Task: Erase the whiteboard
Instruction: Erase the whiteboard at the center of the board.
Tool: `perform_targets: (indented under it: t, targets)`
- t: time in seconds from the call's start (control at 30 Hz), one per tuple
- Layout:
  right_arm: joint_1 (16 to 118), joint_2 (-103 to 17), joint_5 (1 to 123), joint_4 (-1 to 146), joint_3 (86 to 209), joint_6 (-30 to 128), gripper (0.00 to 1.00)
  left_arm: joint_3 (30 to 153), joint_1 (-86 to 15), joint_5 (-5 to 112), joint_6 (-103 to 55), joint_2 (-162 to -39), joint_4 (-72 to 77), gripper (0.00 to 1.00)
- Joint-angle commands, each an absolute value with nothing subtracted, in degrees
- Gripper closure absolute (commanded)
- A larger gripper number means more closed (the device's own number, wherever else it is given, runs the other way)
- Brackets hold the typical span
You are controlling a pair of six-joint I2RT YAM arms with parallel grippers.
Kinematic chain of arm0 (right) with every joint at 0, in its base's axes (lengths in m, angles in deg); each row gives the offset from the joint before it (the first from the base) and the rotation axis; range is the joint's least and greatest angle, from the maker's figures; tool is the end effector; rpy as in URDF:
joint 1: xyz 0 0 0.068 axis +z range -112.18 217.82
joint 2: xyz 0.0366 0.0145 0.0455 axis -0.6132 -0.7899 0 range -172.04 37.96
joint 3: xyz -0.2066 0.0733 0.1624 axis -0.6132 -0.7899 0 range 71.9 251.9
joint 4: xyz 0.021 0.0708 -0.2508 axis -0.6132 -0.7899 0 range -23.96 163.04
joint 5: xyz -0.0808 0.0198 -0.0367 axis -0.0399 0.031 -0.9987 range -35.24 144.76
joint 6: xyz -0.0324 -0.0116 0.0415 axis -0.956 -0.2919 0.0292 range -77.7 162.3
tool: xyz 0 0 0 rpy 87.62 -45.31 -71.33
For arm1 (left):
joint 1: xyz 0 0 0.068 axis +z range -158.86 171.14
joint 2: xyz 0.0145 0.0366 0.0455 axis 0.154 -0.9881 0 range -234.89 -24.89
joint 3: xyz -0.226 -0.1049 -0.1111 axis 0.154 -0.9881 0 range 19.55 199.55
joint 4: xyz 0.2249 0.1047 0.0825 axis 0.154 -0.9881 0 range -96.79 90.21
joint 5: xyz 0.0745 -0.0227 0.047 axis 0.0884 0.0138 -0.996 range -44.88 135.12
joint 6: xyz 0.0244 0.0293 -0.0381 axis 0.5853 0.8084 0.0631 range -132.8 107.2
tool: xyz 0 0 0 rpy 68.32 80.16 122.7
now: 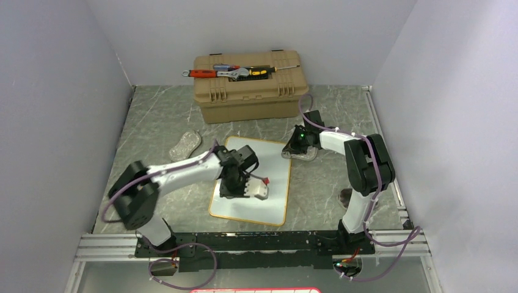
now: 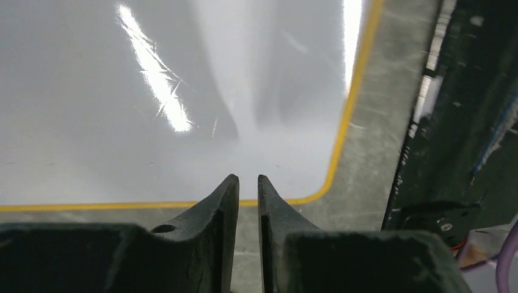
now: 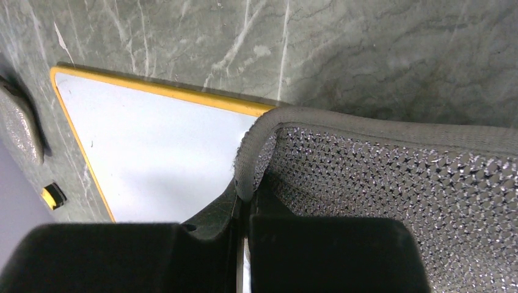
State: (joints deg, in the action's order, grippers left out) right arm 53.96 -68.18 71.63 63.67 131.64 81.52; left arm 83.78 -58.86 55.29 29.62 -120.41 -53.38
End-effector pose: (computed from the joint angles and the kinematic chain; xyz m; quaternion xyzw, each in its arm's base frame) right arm 0.3492 0.1118 0.1417 0.1469 0.9349 0.2593 0.1927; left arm 0.1852 -0.2305 0.1917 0.7211 0.6857 -0.0913 0.0385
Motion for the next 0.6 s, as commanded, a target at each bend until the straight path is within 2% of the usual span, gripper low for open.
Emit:
perform_targets:
  t: [0.0, 0.07, 0.3, 0.57]
  targets:
    - [54.9, -74.1, 66.7, 59.3, 131.1, 80.3, 1.00, 80.3, -67.1, 54.7, 36.2, -106.5, -53.4, 0.75]
    - [55.0, -74.8, 67.0, 59.3, 131.5, 80.9, 1.00, 76.8, -72.1, 54.7, 34.9, -103.7, -50.0, 0.72]
    - [55.6, -73.6, 67.6, 58.7, 130.2, 81.2, 1.00, 69.6, -82.8, 49.3, 27.8, -108.0, -43.1, 0.71]
    - [55.8, -69.0, 68.0, 59.9, 125.4, 81.6, 1.00, 76.5, -83.8, 41.2, 24.5, -123.3, -43.6, 0.71]
